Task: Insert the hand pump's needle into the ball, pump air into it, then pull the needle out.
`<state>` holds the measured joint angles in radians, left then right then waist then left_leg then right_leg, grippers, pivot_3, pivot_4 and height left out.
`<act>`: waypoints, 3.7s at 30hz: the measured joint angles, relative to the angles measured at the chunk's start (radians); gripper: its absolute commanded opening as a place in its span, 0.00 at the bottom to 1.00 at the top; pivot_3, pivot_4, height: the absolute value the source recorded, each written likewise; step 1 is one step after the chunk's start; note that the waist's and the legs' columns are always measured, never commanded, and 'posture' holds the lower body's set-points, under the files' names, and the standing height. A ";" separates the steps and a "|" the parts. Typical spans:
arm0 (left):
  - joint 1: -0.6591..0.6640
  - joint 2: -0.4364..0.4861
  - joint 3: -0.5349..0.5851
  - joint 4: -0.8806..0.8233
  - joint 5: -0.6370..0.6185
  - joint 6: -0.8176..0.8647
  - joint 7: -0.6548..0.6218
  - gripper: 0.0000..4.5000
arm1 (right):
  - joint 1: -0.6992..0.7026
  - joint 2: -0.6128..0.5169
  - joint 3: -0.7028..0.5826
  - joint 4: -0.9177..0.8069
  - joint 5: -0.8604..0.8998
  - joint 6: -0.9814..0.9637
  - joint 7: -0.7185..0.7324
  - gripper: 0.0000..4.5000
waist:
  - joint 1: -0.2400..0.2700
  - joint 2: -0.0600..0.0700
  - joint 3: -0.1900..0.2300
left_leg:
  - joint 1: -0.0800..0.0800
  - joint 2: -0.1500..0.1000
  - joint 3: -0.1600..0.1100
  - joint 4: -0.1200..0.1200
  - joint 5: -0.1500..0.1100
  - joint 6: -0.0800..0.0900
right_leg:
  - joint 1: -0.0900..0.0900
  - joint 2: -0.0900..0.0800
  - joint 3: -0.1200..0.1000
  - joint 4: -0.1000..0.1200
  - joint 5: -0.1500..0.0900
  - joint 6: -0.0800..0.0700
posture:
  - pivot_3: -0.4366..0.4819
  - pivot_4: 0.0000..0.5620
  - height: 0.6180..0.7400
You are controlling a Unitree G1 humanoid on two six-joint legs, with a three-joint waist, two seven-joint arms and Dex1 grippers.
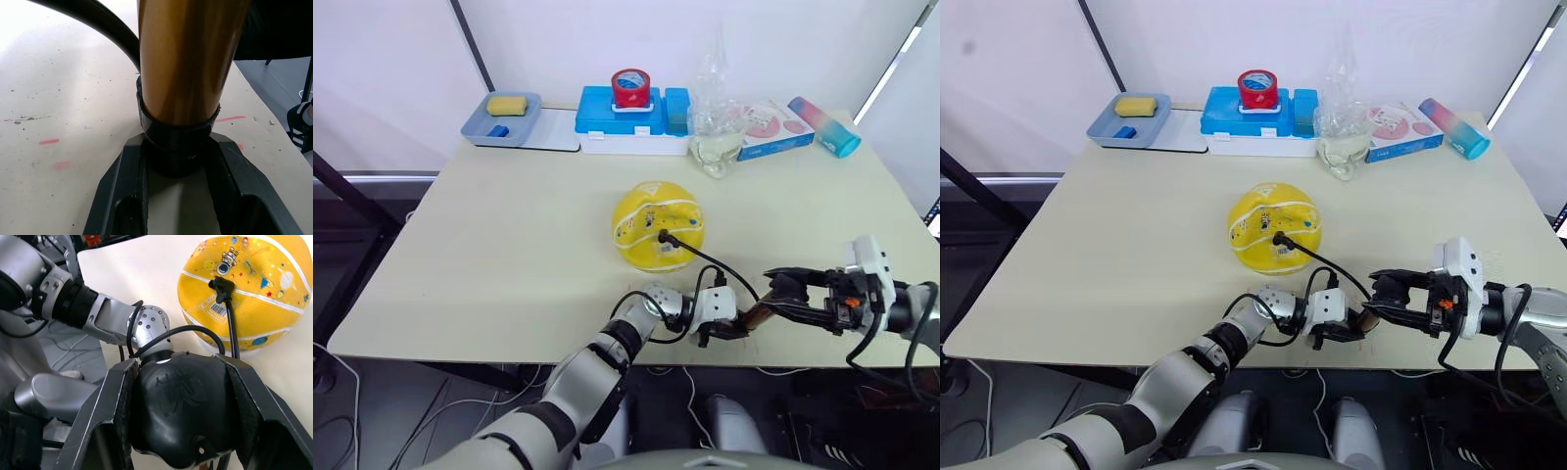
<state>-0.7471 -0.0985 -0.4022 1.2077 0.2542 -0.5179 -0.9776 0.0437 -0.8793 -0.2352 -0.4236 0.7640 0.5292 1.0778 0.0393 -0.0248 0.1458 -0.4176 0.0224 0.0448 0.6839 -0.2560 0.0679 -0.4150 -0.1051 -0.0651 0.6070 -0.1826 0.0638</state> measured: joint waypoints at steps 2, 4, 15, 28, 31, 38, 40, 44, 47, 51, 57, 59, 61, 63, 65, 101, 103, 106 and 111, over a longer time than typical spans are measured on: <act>0.000 -0.001 0.000 0.000 -0.001 -0.001 -0.002 0.25 | -0.011 -0.008 -0.019 0.004 0.032 0.039 -0.006 0.43 | 0.000 0.000 0.000 | -0.001 0.000 0.000 0.000 0.000 0.000 | 0.000 0.000 0.000 0.000 0.001 -0.002 | 0.48 0.27 1.00; 0.000 -0.003 0.000 -0.001 -0.001 -0.001 -0.003 0.25 | -0.030 -0.025 -0.048 0.004 0.074 0.075 -0.007 0.43 | 0.001 0.001 0.001 | -0.001 0.000 0.000 0.000 0.000 0.000 | 0.000 0.000 0.000 0.000 0.002 -0.003 | 0.48 0.27 1.00; -0.001 -0.004 0.001 0.000 -0.002 -0.001 -0.001 0.25 | -0.144 -0.187 -0.333 0.023 0.404 0.325 -0.022 0.43 | 0.001 0.003 0.002 | -0.002 -0.001 0.000 0.000 0.000 0.000 | 0.000 -0.001 0.000 0.000 0.002 -0.003 | 0.48 0.27 1.00; -0.002 -0.008 0.000 0.000 -0.002 -0.002 -0.004 0.25 | -0.151 -0.238 -0.384 0.017 0.470 0.416 -0.063 0.43 | 0.002 0.005 0.003 | -0.004 -0.001 0.000 0.000 0.000 0.000 | -0.002 -0.001 0.000 -0.001 0.002 -0.004 | 0.48 0.27 1.00; -0.002 -0.005 0.000 0.001 -0.001 -0.002 -0.001 0.25 | -0.085 -0.186 -0.328 -0.020 0.365 0.334 -0.041 0.43 | 0.001 0.004 0.003 | -0.004 -0.001 0.000 0.001 0.000 0.000 | -0.001 -0.001 0.000 -0.001 0.000 0.000 | 0.48 0.27 1.00; -0.002 -0.002 0.000 0.003 0.000 -0.002 0.002 0.25 | -0.013 -0.043 -0.093 -0.035 0.106 0.098 -0.019 0.43 | 0.000 0.003 0.001 | -0.001 0.000 0.000 0.001 0.000 0.000 | 0.000 0.000 0.000 0.000 0.000 0.000 | 0.48 0.27 1.00; -0.002 -0.003 0.000 0.003 0.000 -0.002 0.002 0.25 | 0.001 -0.029 -0.036 -0.025 0.039 0.043 -0.015 0.43 | 0.000 0.003 0.001 | -0.001 0.000 0.000 0.001 0.000 0.000 | 0.000 0.000 0.000 0.000 0.000 0.000 | 0.48 0.27 1.00; -0.002 -0.002 0.000 0.004 0.001 -0.002 0.004 0.25 | 0.006 0.032 0.031 0.010 -0.035 -0.054 -0.011 0.43 | 0.000 0.002 0.001 | 0.000 0.000 0.000 0.001 0.000 0.000 | 0.000 0.000 0.000 0.000 0.000 0.000 | 0.48 0.27 1.00; -0.002 -0.001 0.000 0.005 0.001 -0.001 0.006 0.25 | 0.009 0.040 0.017 0.018 -0.033 -0.064 -0.007 0.43 | 0.000 0.001 0.000 | 0.000 0.000 0.000 0.001 0.000 0.000 | 0.000 0.000 0.000 0.000 0.000 0.000 | 0.48 0.27 1.00; -0.002 -0.002 0.000 0.003 0.000 -0.002 0.005 0.25 | 0.014 0.040 -0.030 0.048 0.016 -0.026 0.002 0.43 | 0.000 0.002 0.001 | 0.000 0.000 0.000 0.001 0.000 0.000 | 0.000 0.000 0.000 0.000 0.000 0.000 | 0.48 0.27 1.00; -0.002 -0.002 0.002 0.001 -0.003 -0.002 0.004 0.25 | -0.042 0.036 -0.185 0.040 0.218 0.069 -0.014 0.43 | 0.000 0.004 0.002 | -0.001 0.000 0.000 0.001 0.000 0.000 | 0.000 0.000 0.000 0.000 0.000 0.000 | 0.48 0.27 1.00; -0.002 -0.002 0.002 0.001 -0.004 -0.002 0.004 0.25 | -0.059 0.025 -0.218 0.036 0.260 0.093 -0.021 0.43 | 0.000 0.004 0.003 | -0.001 0.000 0.000 0.001 0.000 0.000 | 0.000 0.000 0.000 0.000 0.000 0.000 | 0.48 0.27 1.00; -0.002 -0.001 0.002 0.001 -0.004 -0.002 0.004 0.25 | -0.090 0.006 -0.259 0.034 0.324 0.126 -0.039 0.43 | 0.000 0.005 0.003 | -0.001 0.000 0.000 0.001 0.000 0.000 | 0.000 0.000 0.000 0.000 0.000 0.000 | 0.48 0.27 1.00; -0.002 -0.001 0.002 0.001 -0.004 -0.002 0.003 0.25 | -0.124 0.002 -0.297 0.029 0.382 0.145 -0.064 0.43 | 0.000 0.005 0.003 | -0.001 0.000 0.000 0.001 0.000 0.000 | 0.000 0.000 0.000 0.000 0.000 0.000 | 0.48 0.27 1.00; -0.002 -0.001 0.002 0.001 -0.004 -0.002 0.003 0.25 | -0.145 0.009 -0.314 0.028 0.430 0.157 -0.099 0.43 | 0.000 0.005 0.003 | -0.001 0.000 0.000 0.001 0.000 0.000 | 0.000 0.000 0.000 0.000 0.000 0.000 | 0.48 0.27 1.00; 0.000 0.001 0.002 -0.002 -0.004 -0.003 0.001 0.25 | -0.028 0.048 -0.145 0.056 0.222 0.015 -0.040 0.43 | 0.000 0.005 0.002 | -0.001 0.000 0.000 0.000 0.000 0.000 | 0.000 0.000 0.000 0.000 0.000 0.000 | 0.48 0.27 1.00; 0.000 0.001 0.002 -0.002 -0.004 -0.005 0.001 0.25 | -0.054 0.005 -0.202 0.045 0.308 0.084 -0.064 0.43 | -0.001 0.005 0.002 | -0.001 0.000 0.000 0.000 0.000 0.000 | 0.000 0.000 0.000 0.000 0.000 0.000 | 0.48 0.27 1.00; 0.001 0.002 0.002 -0.002 -0.004 -0.008 0.001 0.25 | -0.083 -0.032 -0.262 0.031 0.396 0.150 -0.100 0.43 | -0.001 0.005 0.002 | -0.001 0.000 0.000 0.000 0.000 0.000 | 0.000 0.000 0.000 0.000 0.000 0.000 | 0.48 0.27 1.00; 0.003 0.001 0.002 -0.002 -0.004 -0.012 0.001 0.25 | -0.125 -0.107 -0.354 0.026 0.523 0.252 -0.153 0.43 | 0.000 0.005 0.003 | -0.002 0.000 0.000 0.000 0.000 0.000 | 0.000 0.000 0.000 -0.001 0.000 0.000 | 0.48 0.27 1.00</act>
<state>-0.7445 -0.0972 -0.4005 1.2060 0.2497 -0.5298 -0.9766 -0.0813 -0.9860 -0.5891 -0.3974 1.2869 0.7813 0.9249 0.0393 -0.0196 0.1487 -0.4191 0.0224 0.0448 0.6837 -0.2561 0.0681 -0.4153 -0.1055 -0.0652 0.6063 -0.1825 0.0635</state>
